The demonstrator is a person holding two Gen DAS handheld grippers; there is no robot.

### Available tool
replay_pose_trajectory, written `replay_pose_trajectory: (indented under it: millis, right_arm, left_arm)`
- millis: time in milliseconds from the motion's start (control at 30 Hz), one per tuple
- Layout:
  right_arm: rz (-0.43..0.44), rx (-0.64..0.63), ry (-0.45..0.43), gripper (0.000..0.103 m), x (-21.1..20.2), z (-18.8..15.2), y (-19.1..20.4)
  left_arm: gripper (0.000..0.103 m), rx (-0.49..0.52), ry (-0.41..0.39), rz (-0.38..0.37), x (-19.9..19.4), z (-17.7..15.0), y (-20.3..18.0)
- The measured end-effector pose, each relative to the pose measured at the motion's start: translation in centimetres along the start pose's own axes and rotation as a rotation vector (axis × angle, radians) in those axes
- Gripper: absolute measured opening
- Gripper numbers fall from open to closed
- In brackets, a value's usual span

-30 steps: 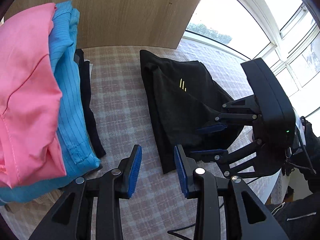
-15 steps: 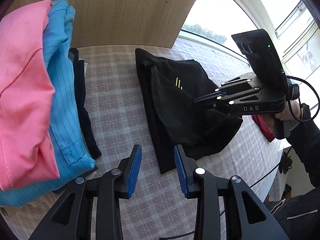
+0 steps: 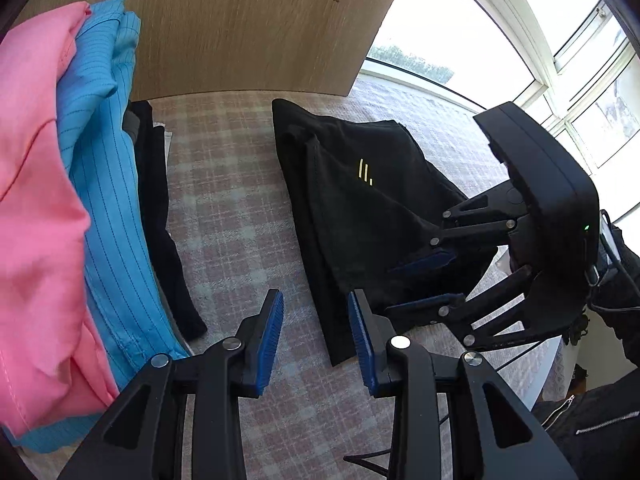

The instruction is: Fold clothes

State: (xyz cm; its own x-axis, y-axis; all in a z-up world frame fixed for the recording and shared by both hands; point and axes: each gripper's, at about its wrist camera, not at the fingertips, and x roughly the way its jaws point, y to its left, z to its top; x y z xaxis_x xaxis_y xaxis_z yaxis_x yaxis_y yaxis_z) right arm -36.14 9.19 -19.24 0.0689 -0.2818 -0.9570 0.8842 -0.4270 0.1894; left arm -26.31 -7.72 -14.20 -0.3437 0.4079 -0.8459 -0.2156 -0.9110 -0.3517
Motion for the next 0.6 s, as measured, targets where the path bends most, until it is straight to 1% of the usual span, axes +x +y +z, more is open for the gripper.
replay_pose_trajectory:
  millis: [33,100,167,267,300,333,367,433,467,533,600]
  right_arm:
    - [-0.005,-0.022,0.009,0.031,1.1,0.3,1.1]
    - [-0.052,-0.051,0.020,0.031,2.5,0.9,2.3]
    - [-0.100,-0.053,0.015,0.031,3.3,1.4,2.7]
    - [-0.106,-0.050,-0.005,0.031,3.7,1.7,2.4]
    - [-0.107,-0.042,-0.019,0.024,3.5,1.7,2.2]
    - [-0.115,-0.029,-0.028,0.014,3.3,1.7,1.9]
    - [-0.104,-0.002,-0.031,0.005,3.0,1.7,1.4]
    - [-0.040,0.069,-0.049,0.005,2.0,1.6,0.2]
    - [-0.030,0.092,-0.066,0.005,1.1,1.5,-0.5]
    - [-0.024,0.123,-0.100,0.005,-0.8,1.4,-1.7]
    - [-0.045,0.155,-0.128,0.005,-3.0,1.3,-3.6]
  left_arm:
    - [0.032,0.006,0.004,0.004,-0.2,-0.4,-0.1]
    - [0.032,0.009,0.003,0.015,-0.5,-1.0,-0.1]
    - [0.034,0.010,0.001,0.024,-0.8,-1.5,0.0]
    - [0.034,-0.013,-0.009,0.023,-1.1,-2.0,0.5]
    - [0.034,-0.018,-0.011,0.021,-1.2,-2.0,0.6]
    - [0.034,-0.018,-0.012,0.018,-1.2,-2.0,0.6]
    - [0.034,-0.013,-0.012,0.015,-1.2,-2.0,0.5]
    - [0.034,-0.001,-0.012,0.004,-1.2,-1.7,0.1]
    - [0.034,0.005,-0.012,-0.003,-1.1,-1.6,-0.1]
    - [0.034,0.027,-0.012,-0.005,-0.7,-0.7,-0.7]
    - [0.034,0.052,-0.018,-0.020,-0.1,0.5,-1.4]
